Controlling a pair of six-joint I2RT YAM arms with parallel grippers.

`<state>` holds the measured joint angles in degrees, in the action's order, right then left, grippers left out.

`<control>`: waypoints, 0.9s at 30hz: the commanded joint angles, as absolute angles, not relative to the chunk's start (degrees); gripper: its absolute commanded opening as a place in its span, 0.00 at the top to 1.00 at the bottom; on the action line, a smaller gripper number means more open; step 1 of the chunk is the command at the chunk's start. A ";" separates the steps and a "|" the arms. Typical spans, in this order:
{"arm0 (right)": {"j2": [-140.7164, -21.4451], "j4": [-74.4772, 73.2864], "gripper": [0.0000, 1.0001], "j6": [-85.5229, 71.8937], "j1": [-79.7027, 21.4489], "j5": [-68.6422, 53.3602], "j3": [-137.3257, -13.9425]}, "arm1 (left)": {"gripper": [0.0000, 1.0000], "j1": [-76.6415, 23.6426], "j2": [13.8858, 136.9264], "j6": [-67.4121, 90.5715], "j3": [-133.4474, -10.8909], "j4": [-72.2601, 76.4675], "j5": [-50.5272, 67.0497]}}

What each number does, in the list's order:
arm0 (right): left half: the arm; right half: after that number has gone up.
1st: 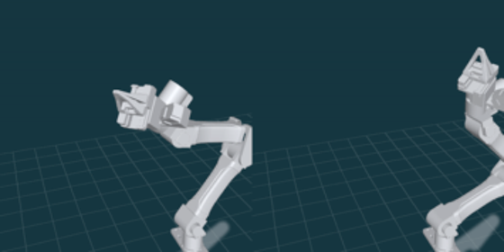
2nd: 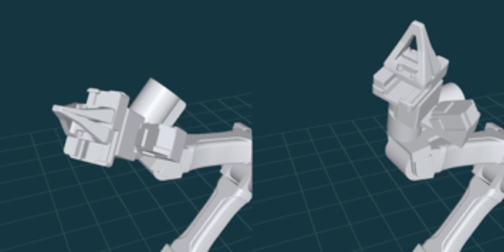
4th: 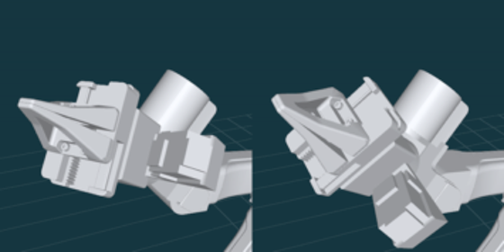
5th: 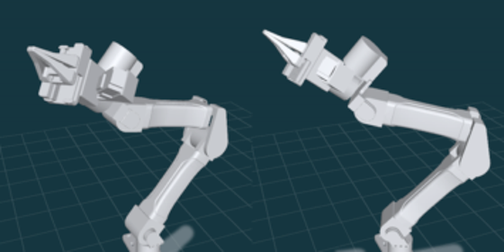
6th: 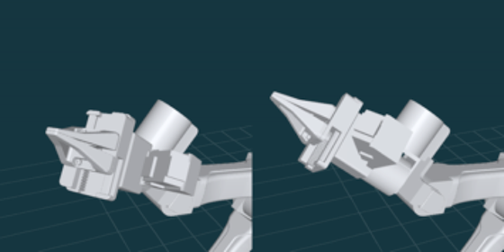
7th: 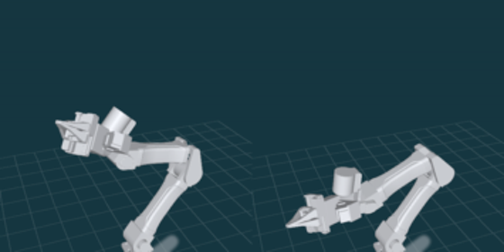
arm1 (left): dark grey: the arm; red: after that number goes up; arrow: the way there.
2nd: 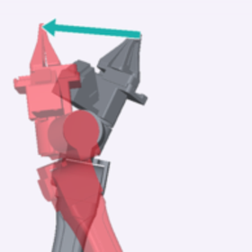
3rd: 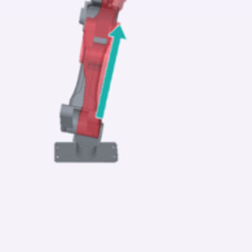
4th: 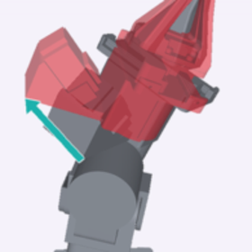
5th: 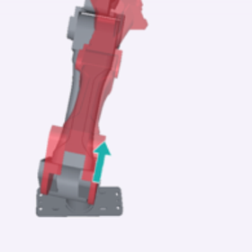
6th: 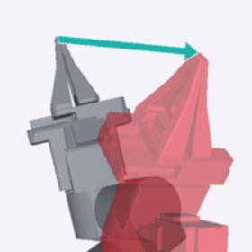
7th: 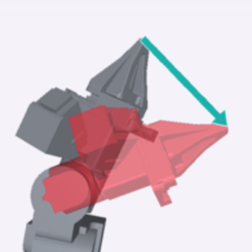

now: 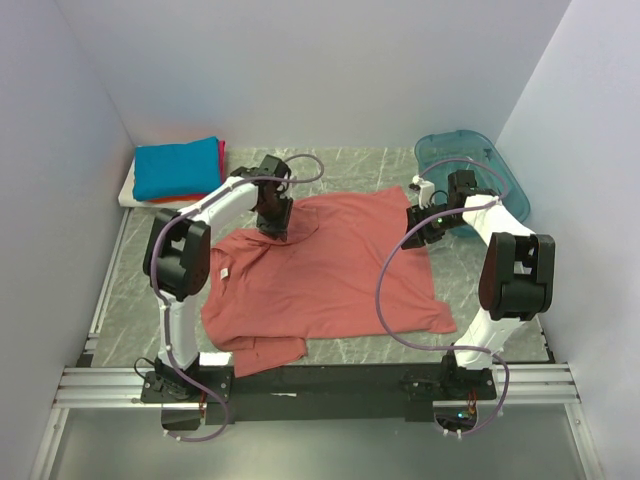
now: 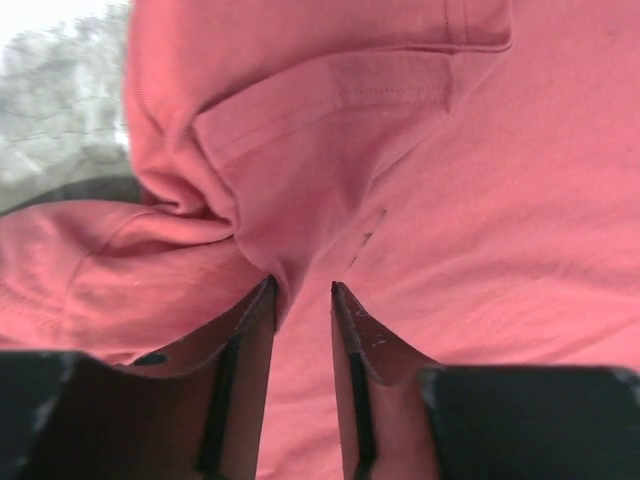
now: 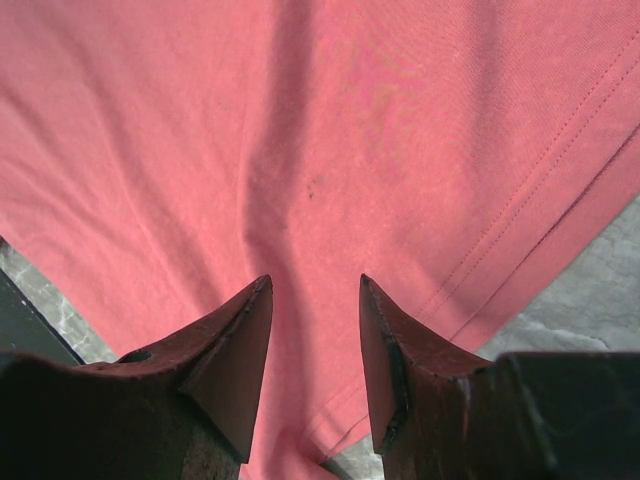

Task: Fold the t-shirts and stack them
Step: Flatten the tshirt out

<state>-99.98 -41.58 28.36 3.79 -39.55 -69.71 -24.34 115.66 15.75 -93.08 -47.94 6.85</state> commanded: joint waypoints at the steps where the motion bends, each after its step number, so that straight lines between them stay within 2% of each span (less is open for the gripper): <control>1: -97.21 -41.57 0.53 28.65 4.22 -40.52 -69.35 | 0.67 -24.96 116.19 15.03 -93.96 -48.34 7.12; 2: -97.21 -41.57 0.53 28.74 4.22 -40.60 -69.26 | 0.68 -25.05 116.28 15.12 -94.04 -48.34 6.34; 5: -97.12 -41.48 0.53 28.91 4.22 -40.52 -69.08 | 0.83 -25.31 115.75 15.29 -94.13 -47.90 5.54; 6: -97.21 -41.48 0.53 28.83 4.31 -40.52 -69.00 | 0.93 -25.23 115.32 15.38 -94.13 -47.55 5.19; 8: -97.21 -41.48 0.53 28.83 4.31 -40.61 -68.99 | 0.99 -25.31 113.74 15.47 -94.04 -46.06 4.49; 11: -97.21 -41.49 0.53 28.92 4.39 -40.69 -69.00 | 0.99 -25.75 109.09 14.51 -92.21 -40.82 1.94; 15: -96.95 -41.83 0.53 29.35 4.57 -40.69 -69.00 | 1.00 -26.89 100.74 13.36 -86.50 -35.16 4.56; 19: -97.29 -41.75 0.53 29.36 4.75 -40.96 -69.26 | 1.00 -27.59 99.23 13.27 -80.36 -38.40 15.44; 22: -97.38 -42.01 0.53 29.18 4.75 -41.48 -69.70 | 0.92 -29.09 100.98 12.39 -75.16 -41.39 18.71; 23: -97.30 -42.01 0.53 29.18 4.75 -41.40 -69.70 | 0.84 -29.87 101.42 11.70 -73.84 -42.01 20.11; 25: -97.21 -42.01 0.53 29.35 4.75 -41.40 -69.70 | 0.76 -30.50 102.04 11.69 -70.33 -41.75 19.87; 26: -97.21 -42.10 0.53 29.27 4.75 -41.31 -69.70 | 0.67 -30.50 101.78 12.30 -69.53 -41.40 18.47; 27: -97.29 -42.27 0.53 29.35 4.83 -41.31 -69.70 | 0.65 -30.50 100.30 12.74 -68.39 -40.53 17.59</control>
